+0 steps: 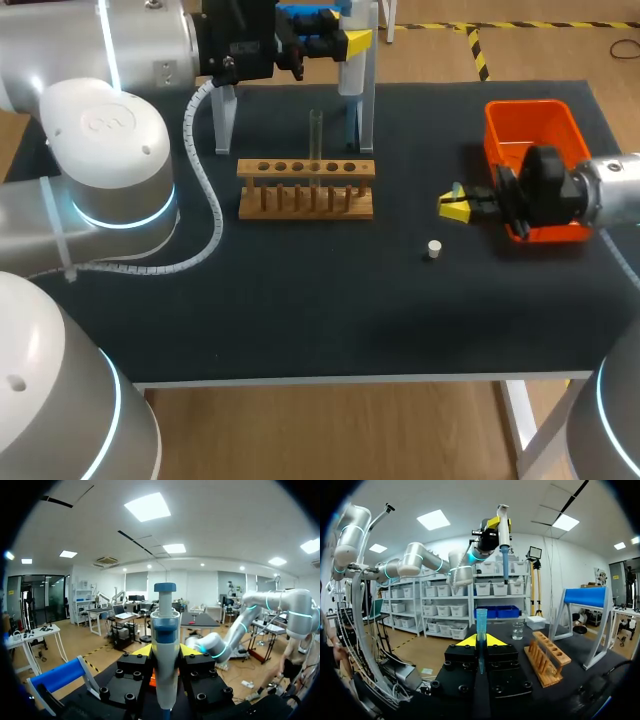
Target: Invert the test tube, pick up the pipette, mount the tip to pipette, aspirate from beaker and dispense into the tube, eject the tip, return the pipette, and cap with the stopper.
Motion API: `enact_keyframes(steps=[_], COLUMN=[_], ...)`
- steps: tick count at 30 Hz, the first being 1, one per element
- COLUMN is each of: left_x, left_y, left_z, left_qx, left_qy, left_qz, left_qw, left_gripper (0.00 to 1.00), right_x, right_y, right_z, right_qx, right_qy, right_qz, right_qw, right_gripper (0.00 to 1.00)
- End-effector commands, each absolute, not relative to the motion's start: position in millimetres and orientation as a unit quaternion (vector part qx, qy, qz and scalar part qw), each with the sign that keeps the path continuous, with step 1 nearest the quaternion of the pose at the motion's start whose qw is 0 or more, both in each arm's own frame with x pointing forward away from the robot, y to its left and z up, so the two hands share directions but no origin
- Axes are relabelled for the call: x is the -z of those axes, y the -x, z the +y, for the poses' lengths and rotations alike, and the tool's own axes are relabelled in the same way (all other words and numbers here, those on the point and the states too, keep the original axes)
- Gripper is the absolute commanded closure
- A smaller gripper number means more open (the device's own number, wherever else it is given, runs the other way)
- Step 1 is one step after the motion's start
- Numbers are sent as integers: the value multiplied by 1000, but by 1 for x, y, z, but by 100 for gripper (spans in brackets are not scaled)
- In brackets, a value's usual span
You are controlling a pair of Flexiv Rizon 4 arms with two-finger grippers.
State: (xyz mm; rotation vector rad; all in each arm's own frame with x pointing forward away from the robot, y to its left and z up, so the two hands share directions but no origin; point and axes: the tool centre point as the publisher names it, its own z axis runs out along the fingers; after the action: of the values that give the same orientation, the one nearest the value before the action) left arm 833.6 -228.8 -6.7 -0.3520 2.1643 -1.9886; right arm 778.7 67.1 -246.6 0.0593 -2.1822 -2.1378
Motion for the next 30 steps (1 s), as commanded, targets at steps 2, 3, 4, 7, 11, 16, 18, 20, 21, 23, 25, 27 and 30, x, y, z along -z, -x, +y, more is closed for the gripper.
enact_keyframes(steps=[2,3,4,7,11,16,18,20,21,23,25,27,30], left_x=[7,7,7,7,7,7,7,7,7,7,7,7,7], left_y=[-834,-834,-834,-834,-834,-834,-834,-834,-834,-834,-834,-834,-834], left_z=[-227,-227,-227,-227,-227,-227,-227,-227,-227,-227,-227,-227,-227], left_qx=[671,671,671,671,671,671,671,671,671,671,671,671,671], left_qy=[117,117,117,117,117,117,117,117,117,117,117,117,117], left_qz=[727,727,727,727,727,727,727,727,727,727,727,727,727], left_qw=[90,90,90,90,90,90,90,90,90,90,90,90,90], left_gripper=[100,100,100,100,100,100,100,100,100,100,100,100,100], right_x=[250,250,251,251,251,253,253,252,251,249,249,249,250], right_y=[-788,-790,-791,-795,-799,-803,-804,-805,-805,-806,-806,-806,-807], right_z=[90,93,96,105,117,135,141,147,149,154,158,160,163], right_qx=[702,702,703,704,706,708,708,708,708,709,708,707,706], right_qy=[-28,-29,-30,-33,-35,-41,-42,-45,-46,-48,-50,-52,-52], right_qz=[-710,-710,-709,-708,-705,-702,-702,-702,-702,-701,-701,-702,-703], right_qw=[48,49,49,51,52,58,60,62,62,64,64,66,67], right_gripper=[100,100,100,100,100,100,100,100,100,100,100,100,100])
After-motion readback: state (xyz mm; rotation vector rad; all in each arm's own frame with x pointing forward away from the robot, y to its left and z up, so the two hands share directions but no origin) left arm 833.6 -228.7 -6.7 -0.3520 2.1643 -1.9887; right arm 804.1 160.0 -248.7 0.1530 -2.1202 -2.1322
